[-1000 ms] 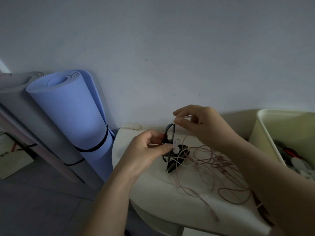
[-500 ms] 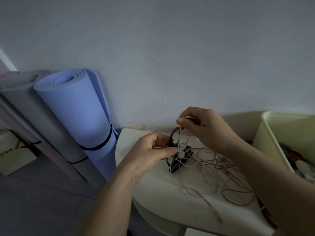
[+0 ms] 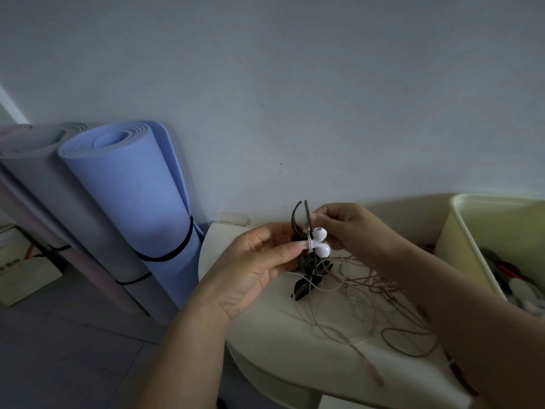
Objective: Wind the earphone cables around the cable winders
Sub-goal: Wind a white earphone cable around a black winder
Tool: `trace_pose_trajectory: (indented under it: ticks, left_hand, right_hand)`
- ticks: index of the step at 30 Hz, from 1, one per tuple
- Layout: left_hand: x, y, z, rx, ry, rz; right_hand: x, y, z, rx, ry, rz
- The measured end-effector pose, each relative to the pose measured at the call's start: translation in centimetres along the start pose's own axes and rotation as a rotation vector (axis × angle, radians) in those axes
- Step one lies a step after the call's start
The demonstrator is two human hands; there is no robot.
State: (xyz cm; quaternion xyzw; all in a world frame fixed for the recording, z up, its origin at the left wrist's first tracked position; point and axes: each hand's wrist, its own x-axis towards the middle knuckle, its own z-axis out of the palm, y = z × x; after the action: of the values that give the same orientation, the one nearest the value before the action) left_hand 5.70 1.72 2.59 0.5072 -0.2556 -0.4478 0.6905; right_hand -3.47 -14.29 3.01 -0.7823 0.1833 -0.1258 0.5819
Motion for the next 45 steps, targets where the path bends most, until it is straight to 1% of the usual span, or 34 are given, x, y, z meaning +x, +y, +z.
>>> trace_pose_trajectory:
  ticks: [2,4,7,11,13,15,16,17,19,22,24,28,32,36,39,42,45]
  left_hand:
    - [0.0,0.2,0.1,-0.041,0.009,0.019]
    - [0.1,0.3,0.3,-0.077,0.064,0.036]
    - [0.4,0.0,-0.1,-0.119,0.192,0.041]
    - [0.9,-0.5,-1.1,-0.139,0.393,-0.001]
    - [1.2,-0.7,-1.5,-0.17,0.466,-0.013]
    - [1.3,-0.8,-1.4,-0.195,0.511,-0.003]
    - [1.3,-0.8,-1.4,-0.176,0.521,0.011]
    - [1.4,-0.9,-1.6,-0.109,0.532,0.03]
    - [1.4,-1.0,-1.7,0.128,0.538,0.06]
    - [1.3,-1.1,-1.2,0.452,0.532,0.102]
    - [1.0,-1.1,-0.6,0.589,0.46,0.136]
    - [0.5,-0.9,0.3,0.692,0.222,0.122]
    - [0.4,-0.8,0.0,0.693,0.1,0.107]
    - [0.3,-0.5,-0.1,0.631,0.05,0.115]
    - [0.2,-0.4,0.2,0.516,-0.01,0.11]
    - [0.4,-0.7,-0.1,0.327,-0.03,0.153]
    - [0.7,-0.6,0.0,0.101,0.044,0.168]
  right_hand:
    - [0.2,0.4,0.4,-0.01,0.006,0.013]
    - [0.1,0.7,1.0,-0.121,0.019,-0.002]
    - [-0.1,0.8,2.4,-0.34,-0.021,-0.055]
    - [-0.2,0.7,3.7,-0.489,-0.126,-0.101]
    - [-0.4,0.6,3.8,-0.571,-0.16,-0.13]
    - [-0.6,0.3,3.4,-0.708,-0.166,-0.168]
    - [-0.7,0.0,3.3,-0.791,-0.162,-0.203]
    - [-0.9,-0.3,3.2,-0.857,-0.152,-0.243]
    - [-1.4,-1.3,2.9,-0.917,-0.105,-0.32]
    - [-1.8,-2.6,2.1,-0.854,-0.006,-0.396]
    - [-1.6,-2.9,1.0,-0.765,0.072,-0.375]
    - [-1.4,-2.9,-0.8,-0.504,0.215,-0.303]
    - [-1.0,-2.5,-1.7,-0.323,0.212,-0.198]
    - [-0.6,-2.0,-2.2,-0.154,0.222,-0.111]
    - [-0.5,-1.6,-1.9,-0.053,0.177,-0.038]
    - [-0.3,-0.7,-0.8,-0.102,0.098,0.045]
    - [-0.1,-0.1,0.7,-0.157,0.065,0.088]
